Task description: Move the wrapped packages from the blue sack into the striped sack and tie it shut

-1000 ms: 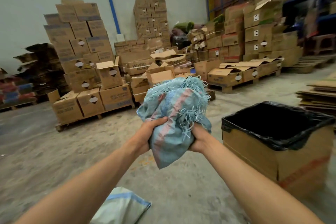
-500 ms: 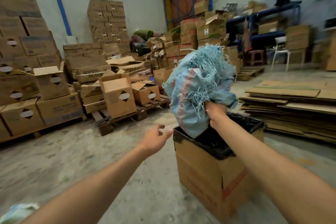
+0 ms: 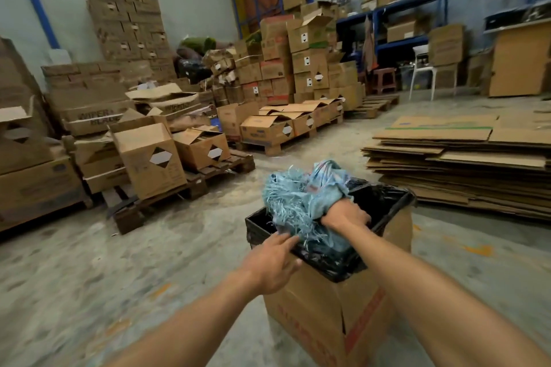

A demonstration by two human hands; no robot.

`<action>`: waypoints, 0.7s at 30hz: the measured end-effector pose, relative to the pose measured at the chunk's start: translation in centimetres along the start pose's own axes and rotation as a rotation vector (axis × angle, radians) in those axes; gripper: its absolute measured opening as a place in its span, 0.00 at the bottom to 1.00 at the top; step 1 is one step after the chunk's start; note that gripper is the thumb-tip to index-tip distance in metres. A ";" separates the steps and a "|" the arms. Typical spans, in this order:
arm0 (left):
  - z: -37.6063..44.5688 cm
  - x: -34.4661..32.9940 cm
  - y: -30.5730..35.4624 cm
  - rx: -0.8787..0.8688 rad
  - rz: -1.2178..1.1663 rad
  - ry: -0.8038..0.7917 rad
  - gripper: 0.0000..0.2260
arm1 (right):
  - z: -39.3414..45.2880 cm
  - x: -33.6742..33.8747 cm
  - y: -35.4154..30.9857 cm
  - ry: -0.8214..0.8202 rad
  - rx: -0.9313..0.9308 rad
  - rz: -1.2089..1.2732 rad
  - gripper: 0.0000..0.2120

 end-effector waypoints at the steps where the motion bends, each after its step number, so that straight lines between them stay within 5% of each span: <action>1: 0.7 -0.3 -0.1 -0.003 0.011 0.002 0.26 | 0.6 -0.7 0.3 -0.055 -0.026 -0.116 0.22; 6: 2.5 -1.3 -0.4 -0.058 0.080 0.100 0.20 | 1.7 -3.7 2.1 -0.561 -0.084 -0.520 0.28; 8: 2.8 -1.9 -0.7 -0.065 0.087 0.096 0.20 | 2.0 -5.1 2.4 -0.625 -0.091 -0.614 0.28; 17: 1.9 -2.0 -0.7 0.016 0.092 -0.059 0.30 | 1.1 -2.3 1.3 -0.553 -0.076 -0.815 0.31; 21: 0.3 -1.4 -0.3 0.048 0.063 -0.126 0.34 | -0.5 -0.1 -1.4 -0.203 0.238 -0.758 0.18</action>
Point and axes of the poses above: each hand's wrist, its own z-axis towards the middle knuckle, its own x-axis out of the back of the hand, y = z × x, the point moved 3 cm from there along z, towards the middle knuckle, and after that the axes turned 3 degrees about x, right-handed, at the moved point
